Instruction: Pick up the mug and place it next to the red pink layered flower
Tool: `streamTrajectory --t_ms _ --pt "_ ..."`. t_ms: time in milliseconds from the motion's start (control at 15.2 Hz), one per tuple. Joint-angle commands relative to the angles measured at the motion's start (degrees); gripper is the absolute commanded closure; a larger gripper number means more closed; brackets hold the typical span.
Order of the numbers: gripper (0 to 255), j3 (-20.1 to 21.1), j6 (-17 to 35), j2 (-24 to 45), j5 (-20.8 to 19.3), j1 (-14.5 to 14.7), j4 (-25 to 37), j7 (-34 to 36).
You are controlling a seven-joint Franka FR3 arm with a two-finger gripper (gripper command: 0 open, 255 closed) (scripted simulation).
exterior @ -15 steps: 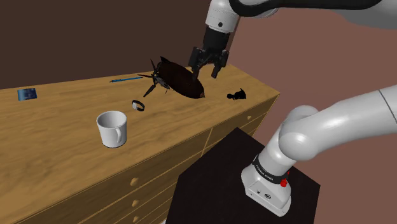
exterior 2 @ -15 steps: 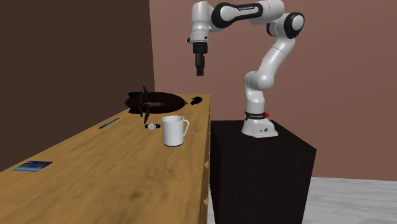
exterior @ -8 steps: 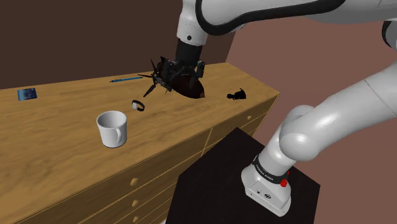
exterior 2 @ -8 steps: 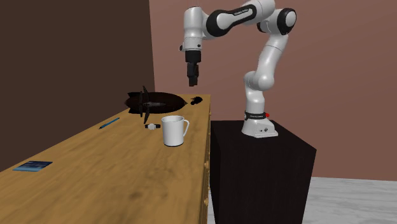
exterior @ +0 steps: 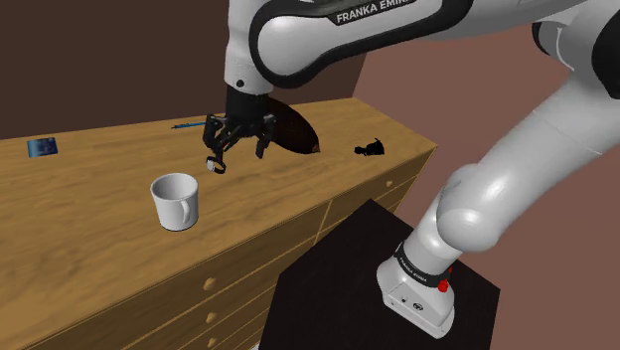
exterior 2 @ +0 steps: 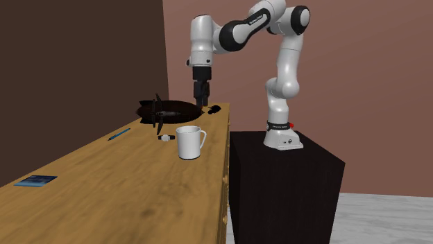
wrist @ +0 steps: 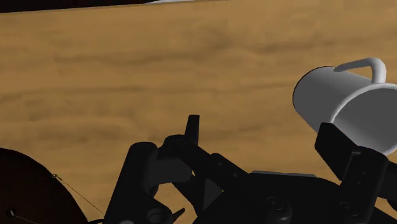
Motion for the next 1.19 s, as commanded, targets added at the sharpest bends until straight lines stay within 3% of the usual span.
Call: streamTrajectory --t_ms 0,396,1122 --pt "0 1.7 2.1 4.7 -1.8 0.3 2.7 3.2" --pt "0 4.0 5.6 17.4 -8.5 2.6 11.2 11.8" --pt "0 3.5 10.9 21.0 -10.7 3.4 9.2 13.3"
